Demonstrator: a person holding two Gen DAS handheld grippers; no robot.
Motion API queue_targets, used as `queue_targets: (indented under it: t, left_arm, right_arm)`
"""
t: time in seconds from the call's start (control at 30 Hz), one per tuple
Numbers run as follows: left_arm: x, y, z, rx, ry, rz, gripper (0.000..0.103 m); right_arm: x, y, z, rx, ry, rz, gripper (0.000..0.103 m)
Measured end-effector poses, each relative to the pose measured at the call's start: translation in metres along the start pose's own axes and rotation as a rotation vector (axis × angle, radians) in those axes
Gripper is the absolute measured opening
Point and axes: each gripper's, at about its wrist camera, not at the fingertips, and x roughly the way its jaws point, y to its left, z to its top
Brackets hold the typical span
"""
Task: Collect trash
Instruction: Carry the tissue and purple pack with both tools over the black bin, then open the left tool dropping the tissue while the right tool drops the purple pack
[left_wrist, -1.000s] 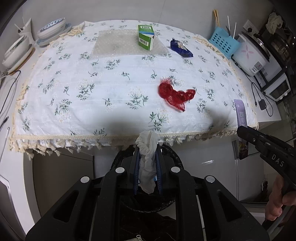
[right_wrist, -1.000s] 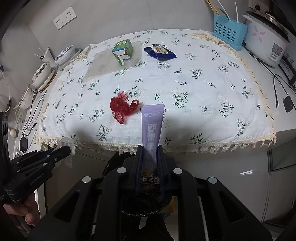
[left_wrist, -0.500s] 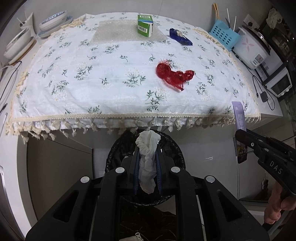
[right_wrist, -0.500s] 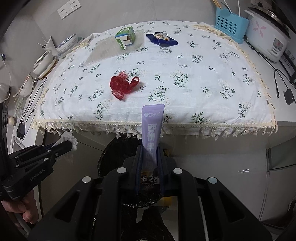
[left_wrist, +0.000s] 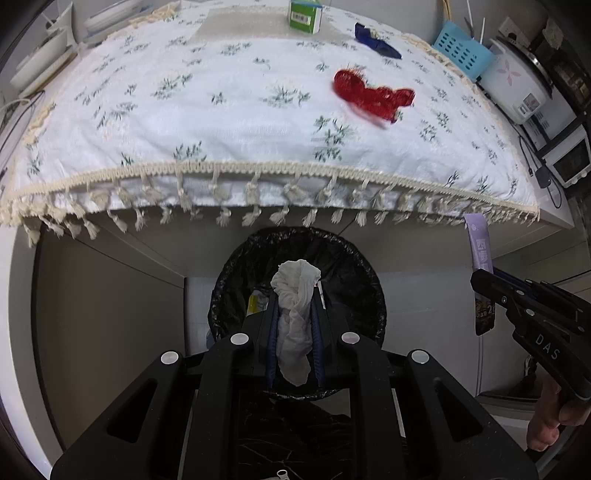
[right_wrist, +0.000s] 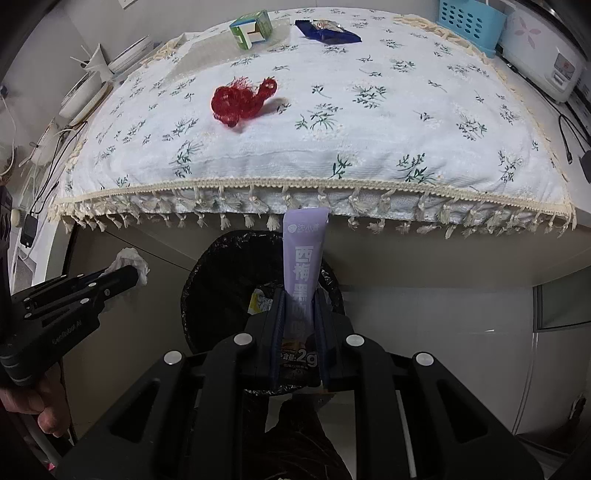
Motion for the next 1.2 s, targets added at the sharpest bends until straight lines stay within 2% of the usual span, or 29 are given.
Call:
queue_targets:
  t: [0.33, 0.47, 0.9, 1.2]
  left_arm:
    - [0.027, 0.002, -0.016, 0.019, 0.028, 0.011, 0.014]
    - [0.041, 0.003, -0.019, 0.002, 0.049, -0.007, 0.014]
    - [0.087, -0.025, -0.021, 0.067, 0.099, -0.027, 0.014]
    - [0.103, -0.042, -0.022, 0.108, 0.100, -0.036, 0.016]
  right_arm:
    - [0.034, 0.000, -0.019, 0.003, 0.048, 0.010, 0.015]
    - [0.044, -0.004, -0.024, 0.019, 0.059, 0.015, 0.015]
    - [0.049, -0.021, -0.032, 0.061, 0.072, -0.015, 0.015]
    - [0.048, -0.030, -0.037, 0.078, 0.075, -0.035, 0.015]
